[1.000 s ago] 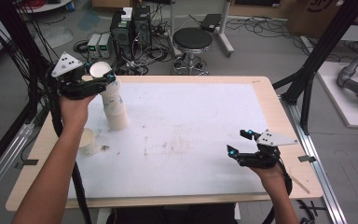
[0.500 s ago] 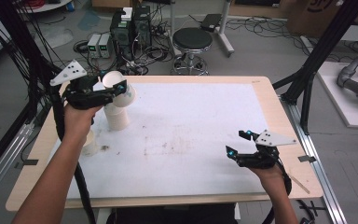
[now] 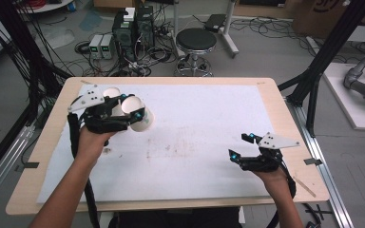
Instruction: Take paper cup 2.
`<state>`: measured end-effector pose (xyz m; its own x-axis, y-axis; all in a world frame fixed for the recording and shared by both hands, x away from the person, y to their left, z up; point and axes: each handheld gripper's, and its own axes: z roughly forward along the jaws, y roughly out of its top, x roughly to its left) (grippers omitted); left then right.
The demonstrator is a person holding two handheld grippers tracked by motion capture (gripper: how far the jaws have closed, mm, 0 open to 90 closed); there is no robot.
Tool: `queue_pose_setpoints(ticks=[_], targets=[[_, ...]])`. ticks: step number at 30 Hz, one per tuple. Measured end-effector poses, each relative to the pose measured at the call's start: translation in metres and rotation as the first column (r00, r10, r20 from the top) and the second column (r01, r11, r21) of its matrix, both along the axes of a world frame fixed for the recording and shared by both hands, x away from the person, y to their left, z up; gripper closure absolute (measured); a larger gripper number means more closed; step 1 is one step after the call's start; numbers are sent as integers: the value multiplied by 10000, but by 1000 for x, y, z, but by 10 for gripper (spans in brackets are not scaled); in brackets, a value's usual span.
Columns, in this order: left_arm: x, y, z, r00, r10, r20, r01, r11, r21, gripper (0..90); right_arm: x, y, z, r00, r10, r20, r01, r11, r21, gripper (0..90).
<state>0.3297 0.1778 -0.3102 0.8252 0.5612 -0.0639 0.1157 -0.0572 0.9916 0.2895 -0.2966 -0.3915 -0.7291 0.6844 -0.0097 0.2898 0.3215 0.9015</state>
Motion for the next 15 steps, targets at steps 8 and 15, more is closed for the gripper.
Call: queue_pose_setpoints(ticks=[8,15], targets=[[-8,-19,-25,9978,-621,-241,627,9977,254,355,3,4,-1,9999,131,14,-131,9999,-52,212],[-11,-27,-33,9967,-727,-350,741,9964,404,353,4,8,-2,9997,223,-52,-223,9997,-72,212]])
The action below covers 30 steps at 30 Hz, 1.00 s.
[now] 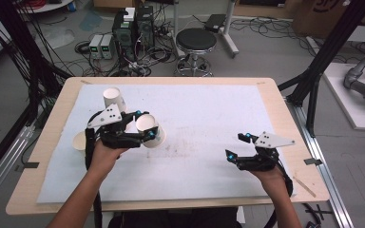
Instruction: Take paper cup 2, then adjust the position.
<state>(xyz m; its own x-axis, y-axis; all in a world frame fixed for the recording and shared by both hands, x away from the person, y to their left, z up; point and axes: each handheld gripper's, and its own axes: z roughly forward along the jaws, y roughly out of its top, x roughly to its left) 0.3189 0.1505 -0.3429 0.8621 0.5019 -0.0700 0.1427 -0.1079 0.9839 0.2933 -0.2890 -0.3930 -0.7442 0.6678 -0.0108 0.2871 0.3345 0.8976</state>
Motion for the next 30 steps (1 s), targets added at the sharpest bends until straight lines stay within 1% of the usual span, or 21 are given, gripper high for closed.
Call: queue_pose_setpoints(ticks=[5,11,17,18,19,22,25,28,30], targets=[[0,-4,-4,9999,-72,-125,72,10000,53,351,0,1,0,10000,52,13,-52,10000,31,211],[0,-6,-11,9995,-59,-295,59,10000,-13,349,-1,2,-2,9999,57,-140,-58,9999,-95,211],[0,-8,-13,9996,-99,-278,99,9999,-25,349,-4,1,1,9999,109,-66,-108,9999,95,212],[0,-8,-13,9995,-102,-292,101,9999,-48,349,-4,1,1,9999,147,-10,-147,9999,61,212],[0,-9,-13,9995,-116,-287,115,9999,-36,348,-4,2,1,9998,152,-92,-151,9999,54,212],[-1,-10,-13,9995,-160,-255,159,9999,-20,348,-3,5,0,9997,220,-122,-220,9998,-15,214],[-1,-10,-12,9995,-232,-236,232,9997,-37,348,-3,8,0,9995,282,-117,-282,9996,-12,214],[-1,-11,-13,9991,-319,-278,315,9994,-166,348,-5,10,1,9993,355,-100,-355,9994,6,214],[-2,-13,-13,9988,-402,-286,398,9991,-139,348,-6,11,2,9990,428,-100,-427,9991,69,214]])
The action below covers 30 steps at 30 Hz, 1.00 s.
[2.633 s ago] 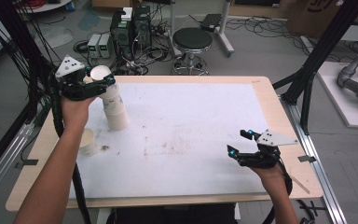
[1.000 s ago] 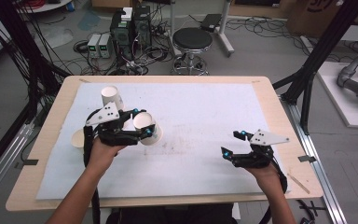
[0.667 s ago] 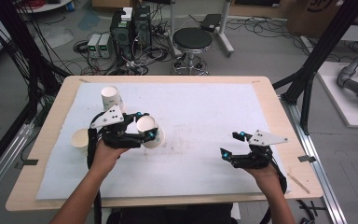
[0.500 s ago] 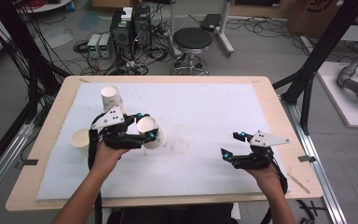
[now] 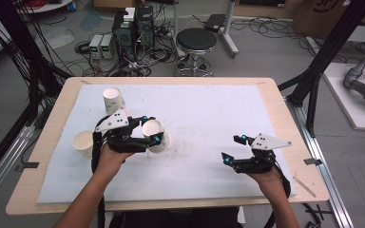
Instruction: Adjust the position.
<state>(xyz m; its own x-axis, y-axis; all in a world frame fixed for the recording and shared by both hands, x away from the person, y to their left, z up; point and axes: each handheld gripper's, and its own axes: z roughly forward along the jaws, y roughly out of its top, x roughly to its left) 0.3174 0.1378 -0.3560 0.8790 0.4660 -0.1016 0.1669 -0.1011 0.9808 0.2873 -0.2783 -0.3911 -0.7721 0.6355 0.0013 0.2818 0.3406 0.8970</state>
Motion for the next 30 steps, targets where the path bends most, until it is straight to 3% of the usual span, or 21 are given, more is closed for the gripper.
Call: queue_pose_setpoints(ticks=[16,29,30], targets=[[-10,-15,-3,9974,-717,27,717,9973,137,349,-4,25,4,9929,1183,75,-1185,9923,347,212],[-11,-35,-7,9886,-1503,-113,1507,9876,436,350,-2,47,2,9784,2062,-164,-2056,9781,315,212],[-11,-37,-7,9873,-1586,-131,1591,9861,481,350,0,49,1,9784,2068,-2,-2068,9780,273,212]])
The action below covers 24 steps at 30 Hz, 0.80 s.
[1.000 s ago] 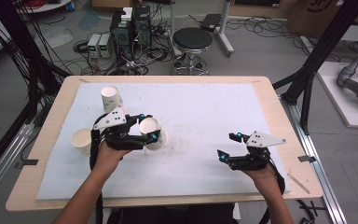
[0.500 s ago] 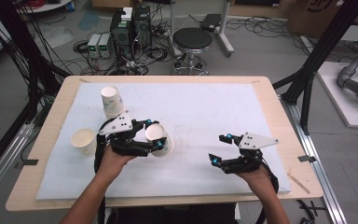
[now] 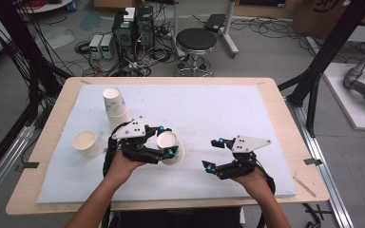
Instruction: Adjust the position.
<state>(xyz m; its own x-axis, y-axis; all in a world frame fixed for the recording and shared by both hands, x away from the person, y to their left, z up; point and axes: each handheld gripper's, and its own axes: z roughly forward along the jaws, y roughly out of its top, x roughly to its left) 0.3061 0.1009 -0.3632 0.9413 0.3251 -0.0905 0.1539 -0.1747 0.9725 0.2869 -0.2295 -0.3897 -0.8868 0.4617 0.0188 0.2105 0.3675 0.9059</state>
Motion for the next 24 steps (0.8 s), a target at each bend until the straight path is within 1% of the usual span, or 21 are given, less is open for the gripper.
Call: queue_pose_setpoints(ticks=[1,8,9,10,15,17,24], targets=[[0,-2,0,10000,-49,-17,49,10000,18,350,-1,3,0,9996,176,-199,-175,9998,34,212],[-1,-11,-2,9995,-316,-94,317,9994,104,350,1,13,0,9978,604,-264,-603,9982,75,212],[-1,-12,-2,9994,-334,-96,335,9994,103,350,1,15,0,9969,714,-344,-710,9974,120,212],[-1,-12,-3,9993,-345,-111,346,9994,96,350,2,15,0,9972,722,-217,-720,9973,121,212],[-1,-16,-3,9989,-448,-115,449,9989,147,350,3,20,0,9960,864,-233,-861,9962,129,212],[-1,-17,-3,9987,-497,-112,498,9986,171,350,4,22,0,9956,923,-168,-920,9957,135,212],[-1,-20,-3,9976,-661,-188,664,9977,150,350,4,27,-1,9926,1179,-281,-1176,9930,140,212]])
